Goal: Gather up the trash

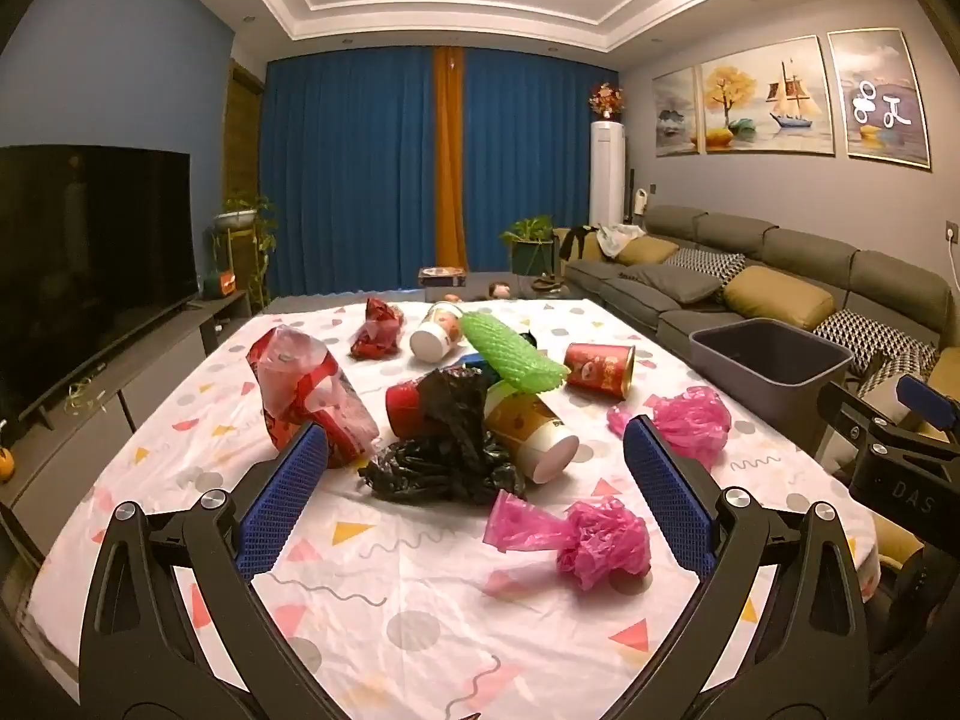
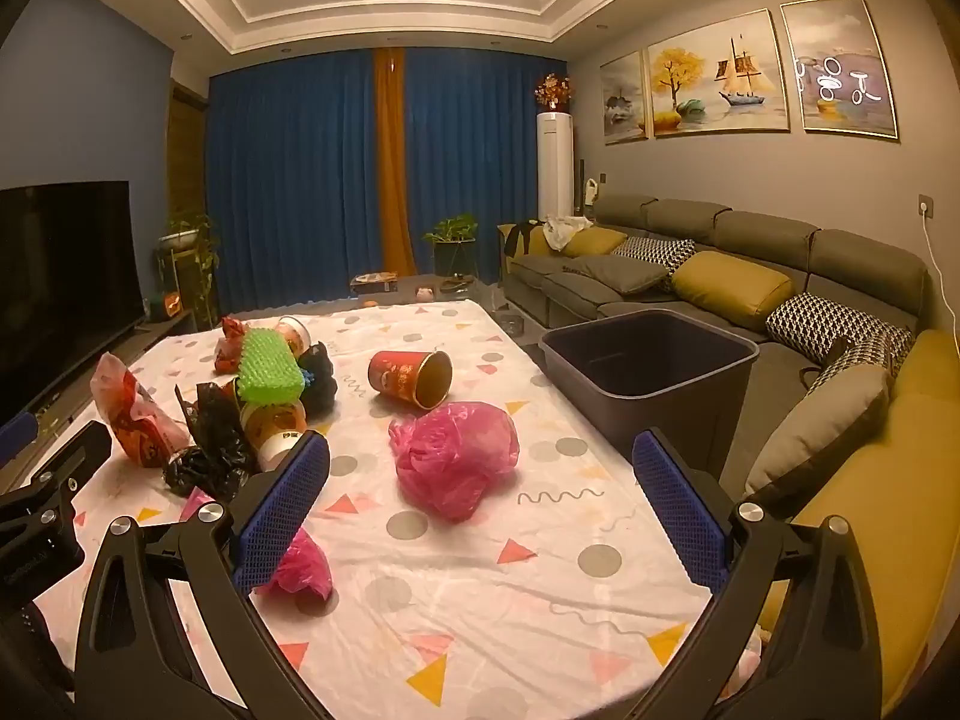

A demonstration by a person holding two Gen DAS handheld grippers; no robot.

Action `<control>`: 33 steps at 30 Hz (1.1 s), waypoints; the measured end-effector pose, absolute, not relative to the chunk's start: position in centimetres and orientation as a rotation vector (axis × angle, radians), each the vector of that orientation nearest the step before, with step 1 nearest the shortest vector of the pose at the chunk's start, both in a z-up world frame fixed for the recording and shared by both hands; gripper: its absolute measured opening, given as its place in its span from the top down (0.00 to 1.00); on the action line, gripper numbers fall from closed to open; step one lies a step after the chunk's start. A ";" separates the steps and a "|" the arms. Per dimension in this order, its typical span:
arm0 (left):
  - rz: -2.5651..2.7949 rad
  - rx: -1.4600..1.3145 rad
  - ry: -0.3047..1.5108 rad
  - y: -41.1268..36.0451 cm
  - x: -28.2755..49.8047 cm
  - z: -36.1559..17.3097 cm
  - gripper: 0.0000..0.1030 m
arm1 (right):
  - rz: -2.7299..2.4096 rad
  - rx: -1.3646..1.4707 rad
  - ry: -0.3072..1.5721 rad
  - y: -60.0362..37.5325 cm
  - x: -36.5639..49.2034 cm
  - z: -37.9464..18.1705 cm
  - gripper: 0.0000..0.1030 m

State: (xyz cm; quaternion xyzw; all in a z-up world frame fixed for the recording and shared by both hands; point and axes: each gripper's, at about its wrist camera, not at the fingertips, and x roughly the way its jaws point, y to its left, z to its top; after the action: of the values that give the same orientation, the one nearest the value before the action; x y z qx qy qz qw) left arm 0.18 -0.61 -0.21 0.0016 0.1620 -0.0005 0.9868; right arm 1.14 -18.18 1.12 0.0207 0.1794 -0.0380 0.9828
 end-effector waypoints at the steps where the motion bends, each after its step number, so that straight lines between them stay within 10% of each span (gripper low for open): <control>1: -0.001 0.003 0.325 -0.6 0.2 -0.2 0.06 | -0.076 0.042 0.360 -18.2 1.2 1.2 0.05; 33: 0.001 -0.028 0.333 -0.3 0.5 -0.2 0.06 | -0.083 0.049 0.359 -18.3 1.3 1.0 0.05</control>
State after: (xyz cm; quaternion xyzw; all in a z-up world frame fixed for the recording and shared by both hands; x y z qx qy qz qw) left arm 0.46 -0.33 -0.25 -0.0139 0.1656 0.0007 0.9861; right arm 1.31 -18.34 1.01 0.0243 0.1784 -0.0411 0.9828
